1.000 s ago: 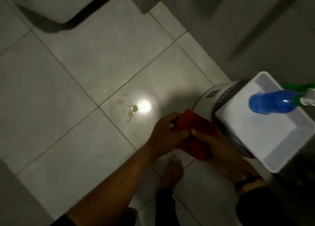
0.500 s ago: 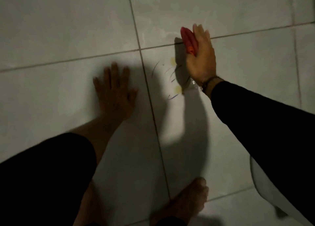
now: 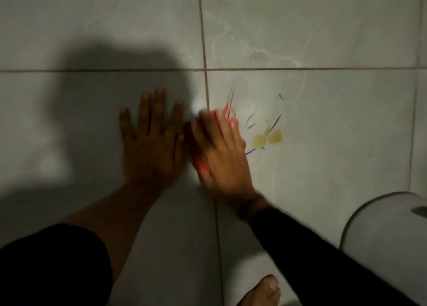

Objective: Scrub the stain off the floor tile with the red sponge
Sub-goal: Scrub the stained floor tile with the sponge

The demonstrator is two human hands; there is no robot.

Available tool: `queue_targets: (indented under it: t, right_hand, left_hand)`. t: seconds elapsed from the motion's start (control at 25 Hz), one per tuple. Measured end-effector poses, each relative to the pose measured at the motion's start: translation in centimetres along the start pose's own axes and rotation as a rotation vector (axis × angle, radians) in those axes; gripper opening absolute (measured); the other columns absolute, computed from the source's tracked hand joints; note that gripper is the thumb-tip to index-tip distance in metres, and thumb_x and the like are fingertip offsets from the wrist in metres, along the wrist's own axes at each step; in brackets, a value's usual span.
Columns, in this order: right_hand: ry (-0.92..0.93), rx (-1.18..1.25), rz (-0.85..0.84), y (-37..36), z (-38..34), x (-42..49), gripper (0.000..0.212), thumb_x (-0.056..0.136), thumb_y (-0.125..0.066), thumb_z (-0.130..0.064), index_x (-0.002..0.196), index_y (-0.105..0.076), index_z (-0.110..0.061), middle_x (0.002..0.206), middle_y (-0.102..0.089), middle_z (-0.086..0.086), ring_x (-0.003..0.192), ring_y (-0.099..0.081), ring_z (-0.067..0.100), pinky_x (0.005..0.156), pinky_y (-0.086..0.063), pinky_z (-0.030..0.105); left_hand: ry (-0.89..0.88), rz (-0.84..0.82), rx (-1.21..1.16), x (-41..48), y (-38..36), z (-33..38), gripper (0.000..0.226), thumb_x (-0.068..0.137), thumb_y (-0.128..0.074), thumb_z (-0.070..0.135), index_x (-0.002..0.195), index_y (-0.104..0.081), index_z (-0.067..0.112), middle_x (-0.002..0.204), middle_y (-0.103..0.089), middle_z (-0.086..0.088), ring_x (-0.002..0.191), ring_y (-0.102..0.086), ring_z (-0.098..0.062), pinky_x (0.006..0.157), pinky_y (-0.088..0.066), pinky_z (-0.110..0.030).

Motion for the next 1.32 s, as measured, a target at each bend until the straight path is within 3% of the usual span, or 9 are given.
queue_targets:
  t: [0.08, 0.28, 0.48, 0.68, 0.88, 1.04, 1.16, 1.24, 1.32]
  right_hand:
    - [-0.027, -0.028, -0.049, 0.5, 1.9, -3.1, 0.065, 0.108, -0.049, -0.04, 0.168, -0.034, -0.021, 0.179, -0.028, 0.015, 0.169, -0.016, 0.041, 0.137, -0.016, 0.063]
    - [-0.195, 0.091, 0.171, 0.8, 2.5, 5.3, 0.077, 0.098, -0.058, -0.037, 0.169, -0.033, -0.019, 0.18, -0.026, 0.015, 0.17, -0.013, 0.039, 0.139, -0.01, 0.059]
    - [-0.14, 0.027, -0.053, 0.4, 2.3, -9.7, 0.053, 0.109, -0.049, -0.036, 0.16, -0.042, -0.025, 0.169, -0.039, 0.012, 0.163, -0.029, 0.04, 0.128, -0.032, 0.068]
    - [-0.546, 0.069, 0.19, 1.9, 11.7, -2.0, 0.075, 0.104, -0.052, -0.039, 0.171, -0.023, -0.022, 0.181, -0.022, 0.01, 0.169, -0.014, 0.034, 0.138, -0.002, 0.046]
    - [-0.616, 0.143, 0.054, 2.1, 10.3, -11.8, 0.075, 0.104, -0.038, -0.048, 0.171, -0.023, -0.017, 0.183, -0.013, 0.014, 0.171, -0.004, 0.038, 0.14, -0.005, 0.058]
    - [-0.942, 0.143, 0.312, 5.6, 18.5, -0.2, 0.076, 0.101, -0.047, -0.045, 0.169, -0.034, -0.012, 0.18, -0.027, 0.018, 0.169, -0.018, 0.043, 0.137, -0.018, 0.058]
    - [-0.59, 0.068, 0.284, 4.9, 16.0, 6.7, 0.074, 0.101, -0.049, -0.046, 0.169, -0.035, -0.019, 0.18, -0.028, 0.012, 0.169, -0.018, 0.039, 0.138, -0.012, 0.055]
    - [-0.373, 0.046, 0.146, 3.0, 11.7, 2.6, 0.071, 0.105, -0.045, -0.046, 0.17, -0.029, -0.024, 0.183, -0.019, 0.007, 0.171, -0.009, 0.031, 0.139, -0.004, 0.048]
    - [-0.379, 0.079, 0.075, 3.0, 10.9, -4.2, 0.072, 0.105, -0.04, -0.05, 0.171, -0.026, -0.024, 0.182, -0.013, 0.005, 0.171, -0.001, 0.027, 0.139, 0.001, 0.043]
  left_hand:
    - [-0.014, -0.007, 0.015, -0.1, -0.2, -0.2, 0.07, 0.106, -0.033, 0.044, 0.173, -0.019, 0.027, 0.182, -0.009, -0.015, 0.168, -0.01, -0.041, 0.129, -0.006, -0.071]
    - [-0.01, 0.004, -0.006, 0.0, -0.5, -0.2, 0.07, 0.107, -0.03, 0.044, 0.173, -0.015, 0.028, 0.183, -0.007, -0.014, 0.168, -0.008, -0.04, 0.129, -0.003, -0.071]
    - [-0.007, -0.01, -0.023, -0.2, -0.4, -0.4, 0.072, 0.105, -0.033, 0.043, 0.173, -0.015, 0.028, 0.183, -0.006, -0.014, 0.168, -0.009, -0.041, 0.129, -0.005, -0.073]
    - [-0.02, -0.006, -0.012, 0.1, -0.8, -0.4, 0.072, 0.106, -0.029, 0.046, 0.173, -0.009, 0.03, 0.183, -0.003, -0.013, 0.168, -0.006, -0.039, 0.129, -0.001, -0.069]
    - [-0.008, -0.003, -0.01, -0.1, -0.8, -0.6, 0.073, 0.105, -0.03, 0.045, 0.173, -0.012, 0.03, 0.183, -0.004, -0.011, 0.168, -0.007, -0.038, 0.129, -0.003, -0.07]
    - [-0.015, 0.007, 0.012, -0.1, -1.0, -0.6, 0.073, 0.104, -0.028, 0.046, 0.173, -0.01, 0.031, 0.183, -0.004, -0.012, 0.168, -0.007, -0.038, 0.13, 0.001, -0.068]
    - [-0.028, 0.009, 0.016, 0.0, -1.0, -0.6, 0.073, 0.105, -0.027, 0.046, 0.173, -0.011, 0.031, 0.183, -0.006, -0.013, 0.168, -0.009, -0.039, 0.13, 0.0, -0.068]
    - [-0.015, 0.008, 0.004, 0.0, -0.8, -0.6, 0.073, 0.104, -0.028, 0.046, 0.173, -0.01, 0.031, 0.183, -0.008, -0.013, 0.168, -0.01, -0.039, 0.13, -0.001, -0.069]
    - [-0.012, 0.002, 0.005, -0.2, -0.8, -0.6, 0.074, 0.104, -0.029, 0.045, 0.173, -0.007, 0.031, 0.182, -0.009, -0.013, 0.168, -0.011, -0.04, 0.13, -0.002, -0.069]
Point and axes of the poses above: each hand's wrist, its own x-axis towards the middle knuckle, its own y-axis out of the back of the hand, z = x × y, the point moved 3 cm from there along x, towards the middle knuckle
